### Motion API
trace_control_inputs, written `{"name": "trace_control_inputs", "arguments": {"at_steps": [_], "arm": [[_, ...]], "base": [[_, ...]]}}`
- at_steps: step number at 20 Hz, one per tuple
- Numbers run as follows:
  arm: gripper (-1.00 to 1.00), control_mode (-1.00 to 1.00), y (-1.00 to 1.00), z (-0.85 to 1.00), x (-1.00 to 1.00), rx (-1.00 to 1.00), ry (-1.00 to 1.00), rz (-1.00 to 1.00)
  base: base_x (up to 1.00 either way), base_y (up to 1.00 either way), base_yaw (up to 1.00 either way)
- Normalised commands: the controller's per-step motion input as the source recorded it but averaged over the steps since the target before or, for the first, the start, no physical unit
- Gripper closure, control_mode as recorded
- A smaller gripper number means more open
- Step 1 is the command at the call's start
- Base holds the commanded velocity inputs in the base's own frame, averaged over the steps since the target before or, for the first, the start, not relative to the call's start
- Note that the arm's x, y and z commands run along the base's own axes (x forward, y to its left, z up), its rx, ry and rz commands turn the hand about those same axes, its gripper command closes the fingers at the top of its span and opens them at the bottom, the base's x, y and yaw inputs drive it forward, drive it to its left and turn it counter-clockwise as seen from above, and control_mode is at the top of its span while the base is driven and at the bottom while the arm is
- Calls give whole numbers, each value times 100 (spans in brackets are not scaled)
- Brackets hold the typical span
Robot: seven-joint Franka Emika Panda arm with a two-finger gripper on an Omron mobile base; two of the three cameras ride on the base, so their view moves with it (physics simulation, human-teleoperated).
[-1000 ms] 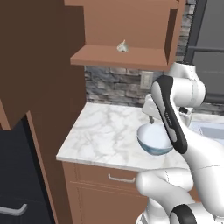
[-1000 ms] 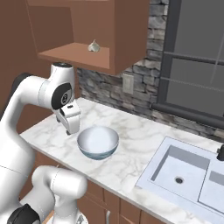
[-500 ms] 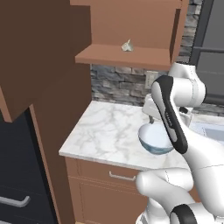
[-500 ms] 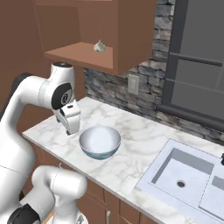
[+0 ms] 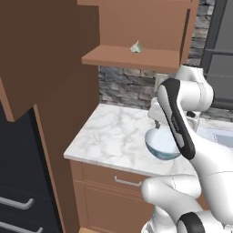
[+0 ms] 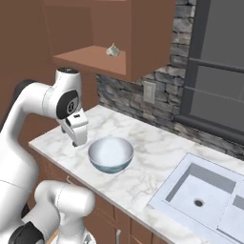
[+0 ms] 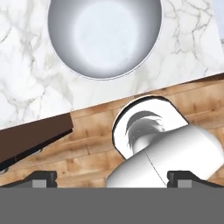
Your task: Pick the mug and place it in the sink. Pick the bowl and place it in the open cabinet and then close the cabinet.
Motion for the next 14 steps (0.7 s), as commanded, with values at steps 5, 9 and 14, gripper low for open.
{"name": "trace_control_inputs", "arguments": {"at_steps": [5, 9, 14], "arm": [[-100, -100, -1, 0, -16, 0, -5, 1], [-100, -100, 0, -4, -41, 0, -11, -6], [-100, -100, -7, -23, -21, 0, -7, -16]], "base": [[0, 0, 0], [0, 0, 0], [0, 0, 0]]}}
